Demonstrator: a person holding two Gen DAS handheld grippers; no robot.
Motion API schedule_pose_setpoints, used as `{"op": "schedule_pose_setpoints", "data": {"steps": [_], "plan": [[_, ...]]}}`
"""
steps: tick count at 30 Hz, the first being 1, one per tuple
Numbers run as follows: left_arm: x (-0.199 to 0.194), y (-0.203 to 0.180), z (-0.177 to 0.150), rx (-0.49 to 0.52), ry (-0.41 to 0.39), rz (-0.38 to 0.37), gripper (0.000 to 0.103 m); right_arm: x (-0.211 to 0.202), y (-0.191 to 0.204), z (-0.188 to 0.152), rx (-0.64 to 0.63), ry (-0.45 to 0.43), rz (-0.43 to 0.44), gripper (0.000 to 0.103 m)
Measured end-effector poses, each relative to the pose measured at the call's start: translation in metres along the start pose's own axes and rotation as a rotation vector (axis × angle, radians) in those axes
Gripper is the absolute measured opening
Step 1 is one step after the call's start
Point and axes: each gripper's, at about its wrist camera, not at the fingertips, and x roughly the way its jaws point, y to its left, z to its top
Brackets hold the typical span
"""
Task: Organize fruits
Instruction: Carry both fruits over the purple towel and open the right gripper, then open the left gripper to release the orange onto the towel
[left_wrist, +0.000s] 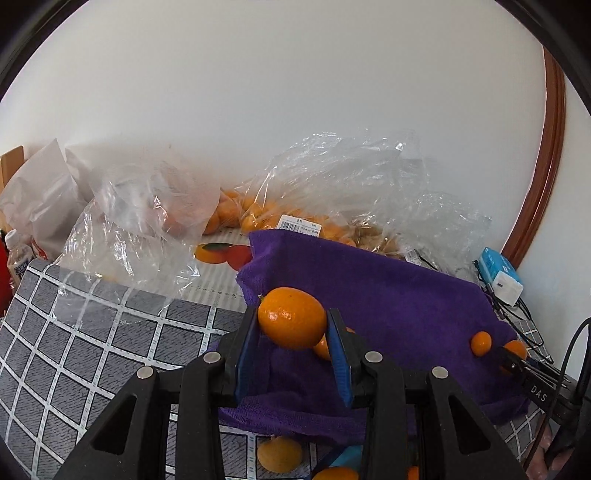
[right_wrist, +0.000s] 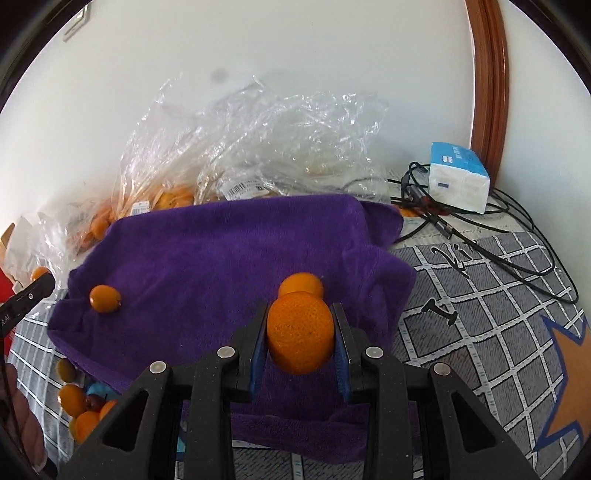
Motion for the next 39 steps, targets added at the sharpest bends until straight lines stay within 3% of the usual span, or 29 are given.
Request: {"op": "schedule_pose_setpoints", "data": {"steps": [25, 29, 35, 39], "plan": [[0.022, -0.018, -0.013, 0.094, 0.108, 0.060, 0.035, 0.013, 0.015, -0.011, -0.100, 0.037, -0.050, 0.033], [0.026, -0.020, -0.015, 0.105, 0.126, 0.067, 0.035, 0.015, 0.013, -0.011, -0.086, 0.048, -0.040, 0.042], [0.031, -0.019, -0.016, 0.109, 0.149, 0.071, 0.035, 0.005, 0.016, -0.011, -0.088, -0.014, -0.028, 0.066], [0.032, -0.019, -0.017, 0.113, 0.156, 0.078, 0.035, 0.004, 0.016, -0.010, -0.082, -0.017, -0.024, 0.068]]}}
